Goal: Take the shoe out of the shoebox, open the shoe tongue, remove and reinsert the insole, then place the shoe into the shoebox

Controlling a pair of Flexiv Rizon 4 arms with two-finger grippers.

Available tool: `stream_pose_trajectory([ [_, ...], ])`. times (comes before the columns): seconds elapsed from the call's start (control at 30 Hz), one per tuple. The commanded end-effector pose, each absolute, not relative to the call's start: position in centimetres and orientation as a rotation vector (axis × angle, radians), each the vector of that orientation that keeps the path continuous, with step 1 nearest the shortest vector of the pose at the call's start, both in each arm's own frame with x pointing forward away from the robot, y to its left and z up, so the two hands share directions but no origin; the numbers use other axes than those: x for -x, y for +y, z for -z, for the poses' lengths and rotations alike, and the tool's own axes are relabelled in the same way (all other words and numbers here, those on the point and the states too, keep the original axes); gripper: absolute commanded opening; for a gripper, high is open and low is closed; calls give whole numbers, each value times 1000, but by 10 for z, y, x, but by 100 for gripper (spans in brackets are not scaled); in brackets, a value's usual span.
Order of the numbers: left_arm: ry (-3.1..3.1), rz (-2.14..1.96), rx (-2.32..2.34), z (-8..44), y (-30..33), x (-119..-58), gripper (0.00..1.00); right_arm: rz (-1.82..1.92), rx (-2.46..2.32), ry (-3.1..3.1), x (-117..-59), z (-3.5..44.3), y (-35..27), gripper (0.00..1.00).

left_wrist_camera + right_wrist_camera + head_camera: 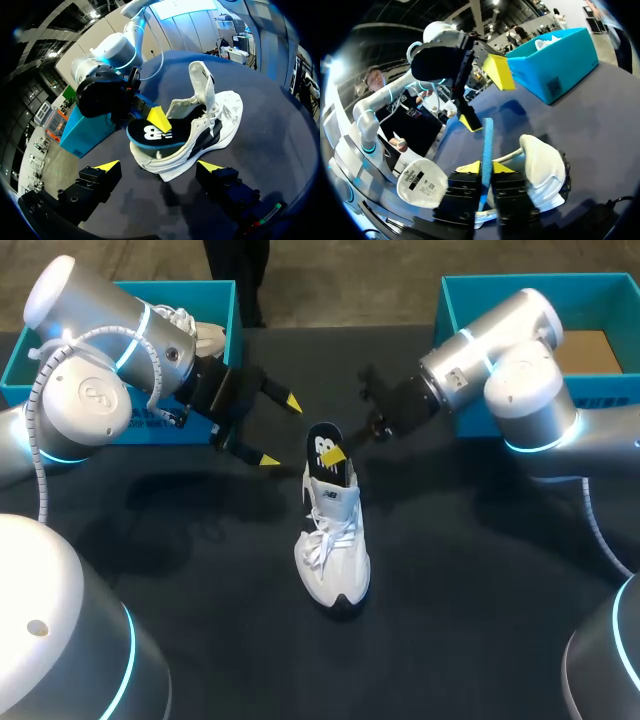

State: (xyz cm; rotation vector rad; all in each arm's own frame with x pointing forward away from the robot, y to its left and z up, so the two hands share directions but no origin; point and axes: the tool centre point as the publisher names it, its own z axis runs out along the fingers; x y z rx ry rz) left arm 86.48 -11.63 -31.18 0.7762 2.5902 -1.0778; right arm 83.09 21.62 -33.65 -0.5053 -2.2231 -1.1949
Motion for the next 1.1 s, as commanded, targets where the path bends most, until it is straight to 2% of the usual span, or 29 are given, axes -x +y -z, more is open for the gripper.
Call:
stream_pose_trajectory([
  [0.03,2591,1075,-777,312,-116,-864,100,1174,515,-2201,-831,343,219,0],
  [0.8,2591,1075,-777,312,-116,-864,100,1030,565,-2128,-801,353,219,1],
  [0.83,2591,1075,-777,312,-116,-864,100,1034,564,-2137,-802,351,219,18],
  [0.9,2591,1075,-777,312,-116,-864,100,1044,563,-2153,-803,347,220,26],
  [0.97,2591,1075,-777,312,-116,-864,100,1050,561,-2170,-804,343,219,31],
  [1.1,2591,1075,-777,312,-116,-864,100,1064,563,-2203,-806,334,220,32],
])
